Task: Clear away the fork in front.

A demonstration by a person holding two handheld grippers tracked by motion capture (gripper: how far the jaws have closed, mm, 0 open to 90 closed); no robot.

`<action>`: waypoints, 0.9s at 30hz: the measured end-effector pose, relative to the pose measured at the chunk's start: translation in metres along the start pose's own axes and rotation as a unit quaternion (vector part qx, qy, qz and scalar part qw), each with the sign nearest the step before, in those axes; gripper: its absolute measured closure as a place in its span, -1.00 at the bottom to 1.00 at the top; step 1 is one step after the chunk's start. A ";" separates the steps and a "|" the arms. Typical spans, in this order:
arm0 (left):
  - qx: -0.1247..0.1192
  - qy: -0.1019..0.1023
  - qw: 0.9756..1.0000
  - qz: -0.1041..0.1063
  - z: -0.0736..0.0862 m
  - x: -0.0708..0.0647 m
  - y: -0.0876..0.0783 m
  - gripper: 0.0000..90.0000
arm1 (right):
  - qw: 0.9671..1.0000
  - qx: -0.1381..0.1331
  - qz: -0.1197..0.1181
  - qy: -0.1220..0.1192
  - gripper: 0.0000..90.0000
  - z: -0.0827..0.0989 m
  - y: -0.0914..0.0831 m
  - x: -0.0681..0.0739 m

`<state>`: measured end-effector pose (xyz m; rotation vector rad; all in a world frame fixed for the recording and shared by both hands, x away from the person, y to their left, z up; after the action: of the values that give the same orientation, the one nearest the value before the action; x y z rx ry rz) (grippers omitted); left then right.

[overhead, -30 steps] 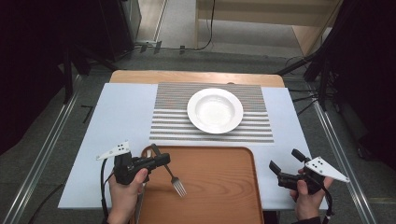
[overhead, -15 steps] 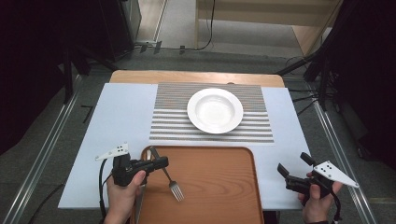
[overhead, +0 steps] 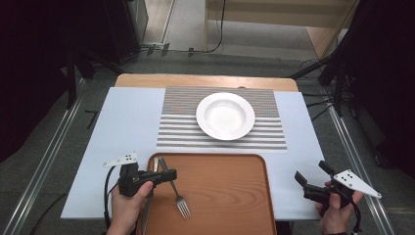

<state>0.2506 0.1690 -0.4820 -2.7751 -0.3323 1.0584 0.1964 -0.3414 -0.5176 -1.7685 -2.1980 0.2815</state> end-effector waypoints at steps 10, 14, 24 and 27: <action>0.019 -0.009 1.000 -0.021 0.003 0.012 0.003 0.91 | 1.000 0.005 0.003 -0.002 -1.00 0.001 0.002 -0.001; 0.032 -0.014 0.999 -0.026 0.004 0.017 0.004 0.89 | 1.000 0.006 0.002 -0.003 -1.00 0.002 0.003 -0.003; 0.055 0.019 0.991 -0.122 0.009 0.025 0.009 0.69 | 1.000 0.011 0.001 -0.007 -1.00 0.003 0.006 -0.001; 0.058 0.020 0.988 -0.139 0.010 0.027 0.011 0.65 | 1.000 0.014 0.001 -0.008 -1.00 0.004 0.007 -0.001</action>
<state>0.2651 0.1659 -0.5088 -2.5483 -0.6107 0.9229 0.2016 -0.3405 -0.5242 -1.7599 -2.1919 0.3267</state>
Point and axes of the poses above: each handheld gripper's, and its own axes: y roughly forward along the jaws, z roughly out of its underside, x roughly to its left, the point moved 3 cm from there along y, roughly forward along the jaws, and after that the axes turned 7 degrees about z, right-handed, at the moved point
